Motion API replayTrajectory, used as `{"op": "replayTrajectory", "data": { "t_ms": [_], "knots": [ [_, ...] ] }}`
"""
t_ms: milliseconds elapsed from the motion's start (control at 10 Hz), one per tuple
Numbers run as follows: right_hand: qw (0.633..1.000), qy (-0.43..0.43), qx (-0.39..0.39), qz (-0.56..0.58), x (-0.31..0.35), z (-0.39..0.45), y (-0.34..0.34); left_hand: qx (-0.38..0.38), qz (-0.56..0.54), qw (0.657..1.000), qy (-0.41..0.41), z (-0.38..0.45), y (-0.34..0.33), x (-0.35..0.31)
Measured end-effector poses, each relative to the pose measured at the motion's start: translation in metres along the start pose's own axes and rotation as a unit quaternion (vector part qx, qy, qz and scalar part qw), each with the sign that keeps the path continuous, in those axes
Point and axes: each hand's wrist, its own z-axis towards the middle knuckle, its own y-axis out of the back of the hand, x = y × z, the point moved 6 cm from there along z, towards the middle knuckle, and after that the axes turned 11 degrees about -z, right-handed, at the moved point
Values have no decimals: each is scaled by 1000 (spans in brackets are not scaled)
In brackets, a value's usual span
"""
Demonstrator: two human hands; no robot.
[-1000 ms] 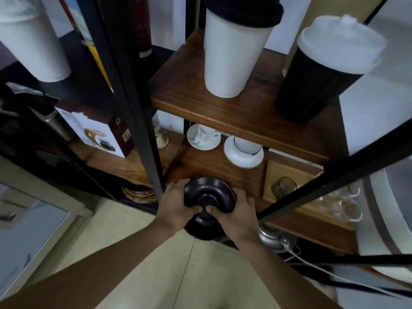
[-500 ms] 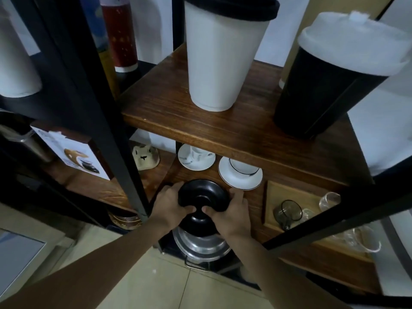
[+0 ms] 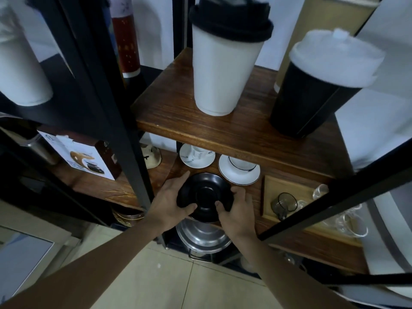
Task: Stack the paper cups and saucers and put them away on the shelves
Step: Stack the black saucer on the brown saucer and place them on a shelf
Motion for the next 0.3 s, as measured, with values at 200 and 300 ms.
{"op": "replayTrajectory", "data": {
  "t_ms": [200,300],
  "knots": [
    [996,81,2,-26,26,-49,46,40,128,986,-102,-44,24,-44],
    [993,113,-5,-43,40,-78,72,38,168,974,-150,-71,40,-68]
  ]
}}
